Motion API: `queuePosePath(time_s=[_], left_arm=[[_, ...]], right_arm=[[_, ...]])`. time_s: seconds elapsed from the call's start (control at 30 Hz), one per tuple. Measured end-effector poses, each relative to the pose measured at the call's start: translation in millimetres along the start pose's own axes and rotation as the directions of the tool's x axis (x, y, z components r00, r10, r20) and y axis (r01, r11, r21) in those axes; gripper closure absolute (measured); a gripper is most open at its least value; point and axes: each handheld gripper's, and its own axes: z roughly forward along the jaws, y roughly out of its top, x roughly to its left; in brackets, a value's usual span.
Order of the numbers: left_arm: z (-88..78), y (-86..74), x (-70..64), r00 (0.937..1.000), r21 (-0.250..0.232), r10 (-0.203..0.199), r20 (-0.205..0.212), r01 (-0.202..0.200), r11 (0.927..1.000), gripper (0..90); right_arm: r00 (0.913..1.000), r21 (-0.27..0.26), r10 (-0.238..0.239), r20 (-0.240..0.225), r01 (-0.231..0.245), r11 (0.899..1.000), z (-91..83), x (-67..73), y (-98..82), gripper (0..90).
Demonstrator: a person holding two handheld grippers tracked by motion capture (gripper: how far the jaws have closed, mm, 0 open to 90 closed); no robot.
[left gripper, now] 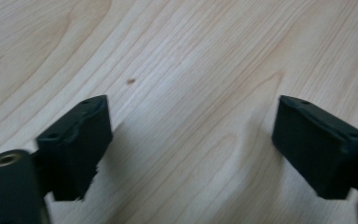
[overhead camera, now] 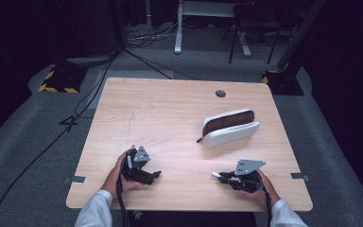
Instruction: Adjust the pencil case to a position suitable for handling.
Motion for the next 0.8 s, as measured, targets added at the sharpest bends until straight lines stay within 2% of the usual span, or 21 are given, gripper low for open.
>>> queuePosePath(time_s=[0.13,0.27,0.33,0.43,0.57,0.6,0.63,0.7,0.8], left_arm=[[10.1,13.9,-6.3,0.9994,0.006,0.029,0.02,-0.029,0.9996,17.4],[20.9,31.9,-14.5,0.997,-0.01,0.057,0.051,-0.057,0.9983,18.4],[26.1,44.1,-19.2,0.9951,-0.032,0.077,0.062,-0.075,0.9967,19.0],[34.2,67.2,-26.6,0.9927,-0.074,0.095,0.073,-0.09,0.9932,20.1],[45.1,104.2,-34.5,0.9889,-0.146,0.115,0.094,-0.1,0.9842,22.4],[45.1,104.2,-34.5,0.9889,-0.146,0.115,0.094,-0.1,0.9842,23.5],[48.8,117.6,-37.0,0.9879,-0.163,0.125,0.092,-0.109,0.9807,23.5],[53.1,134.4,-40.5,0.9871,-0.18,0.131,0.092,-0.113,0.9772,24.3],[61.3,156.5,-45.7,0.9859,-0.201,0.138,0.094,-0.117,0.9726,24.3]], right_arm=[[0.9993,0.003,0.027,0.027,-0.027,1.0,-14.6,-6.8,-12.0,79.7],[0.9963,0.003,0.061,0.061,-0.061,0.998,-29.7,-13.3,-24.5,79.8],[0.9939,0.003,0.076,0.08,-0.076,0.997,-37.4,-16.4,-30.9,79.8],[0.9887,-0.005,0.111,0.101,-0.111,0.994,-48.6,-20.7,-41.0,79.8],[0.9801,-0.015,0.141,0.139,-0.14,0.99,-62.9,-25.5,-53.8,79.8],[0.9773,-0.019,0.152,0.148,-0.151,0.988,-66.9,-27.1,-57.5,79.8],[0.9773,-0.019,0.152,0.148,-0.151,0.988,-66.9,-27.1,-57.5,79.8],[0.9697,-0.021,0.169,0.176,-0.168,0.986,-75.5,-31.0,-64.8,79.8],[0.9664,-0.022,0.175,0.188,-0.174,0.984,-78.8,-33.5,-67.4,79.8]])
